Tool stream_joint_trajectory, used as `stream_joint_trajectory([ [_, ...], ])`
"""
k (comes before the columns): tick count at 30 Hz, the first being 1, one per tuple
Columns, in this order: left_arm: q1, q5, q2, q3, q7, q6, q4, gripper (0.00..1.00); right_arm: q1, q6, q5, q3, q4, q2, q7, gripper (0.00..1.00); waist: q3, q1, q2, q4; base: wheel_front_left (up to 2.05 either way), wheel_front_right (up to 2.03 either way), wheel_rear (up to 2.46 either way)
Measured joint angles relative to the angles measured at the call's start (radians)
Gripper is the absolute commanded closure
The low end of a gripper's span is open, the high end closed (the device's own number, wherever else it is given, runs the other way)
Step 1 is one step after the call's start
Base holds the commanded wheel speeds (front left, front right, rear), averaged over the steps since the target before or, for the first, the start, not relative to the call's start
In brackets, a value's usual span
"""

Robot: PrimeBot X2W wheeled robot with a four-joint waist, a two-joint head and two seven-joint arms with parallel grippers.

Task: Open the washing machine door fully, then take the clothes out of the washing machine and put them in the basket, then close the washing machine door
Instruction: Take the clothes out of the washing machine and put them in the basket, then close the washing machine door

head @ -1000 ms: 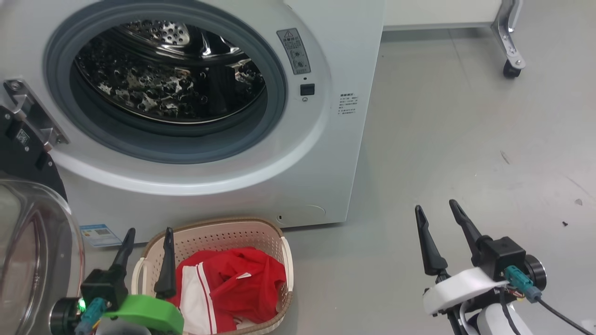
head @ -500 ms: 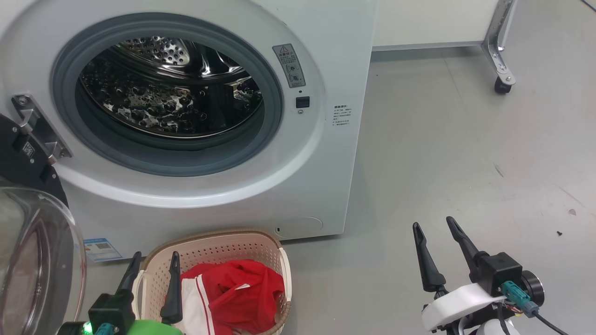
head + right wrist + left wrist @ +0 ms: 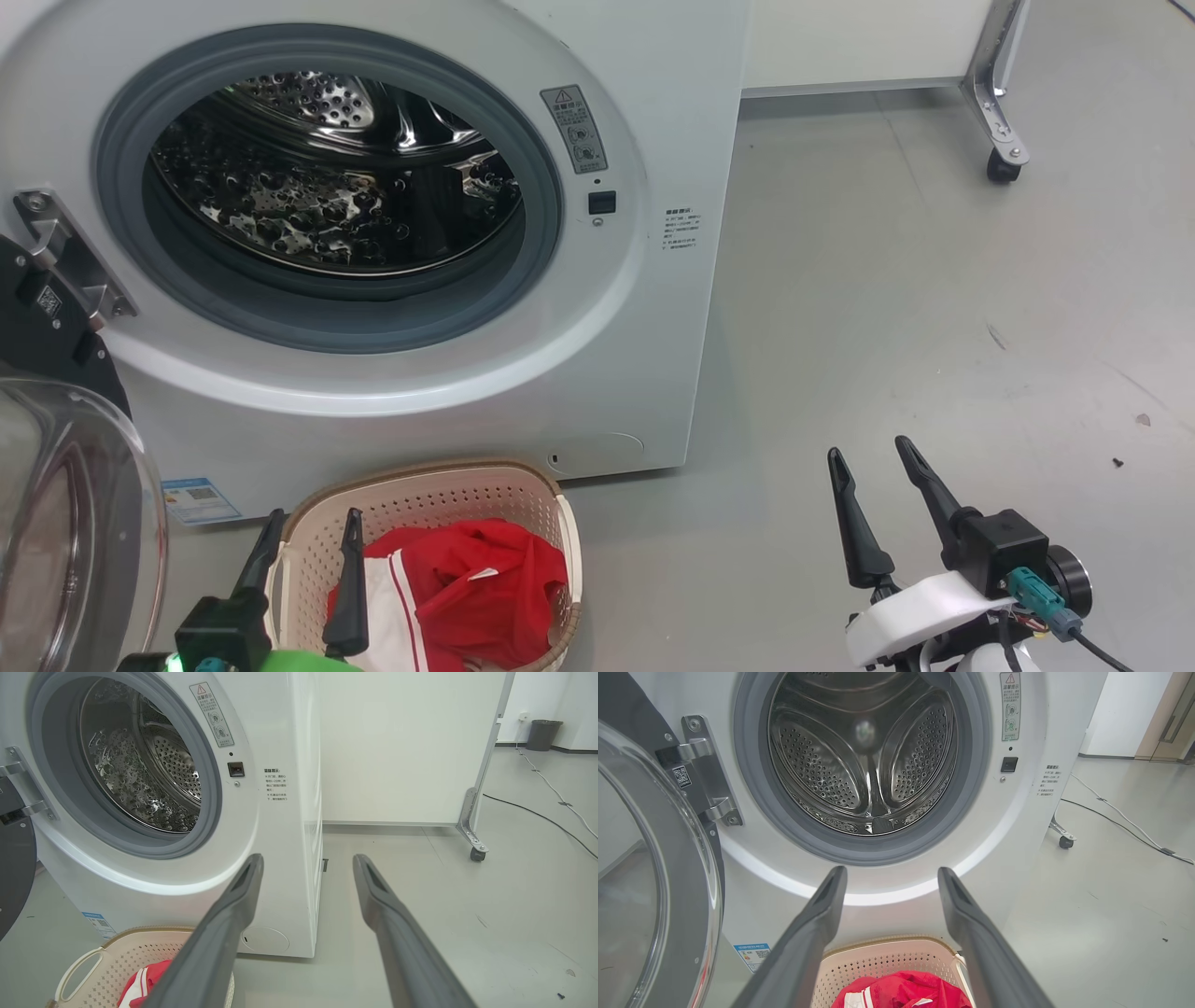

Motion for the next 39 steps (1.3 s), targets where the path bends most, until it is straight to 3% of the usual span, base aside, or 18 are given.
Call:
stream_joint_trajectory([
  [20, 0.024, 0.027, 0.002, -0.004, 0.033, 0.021, -0.069, 0.00, 0.001, 0.001, 0.000, 0.000, -0.001, 0.001, 0.000, 0.00, -0.004, 0.0000, 0.0000, -0.005, -0.16, 0.19, -0.03],
  [39, 0.044, 0.028, 0.005, -0.023, 0.059, 0.025, -0.116, 0.00, 0.004, 0.001, 0.000, -0.001, -0.002, 0.002, 0.000, 0.00, -0.006, 0.0000, 0.0000, -0.002, -0.92, 0.92, 0.00],
])
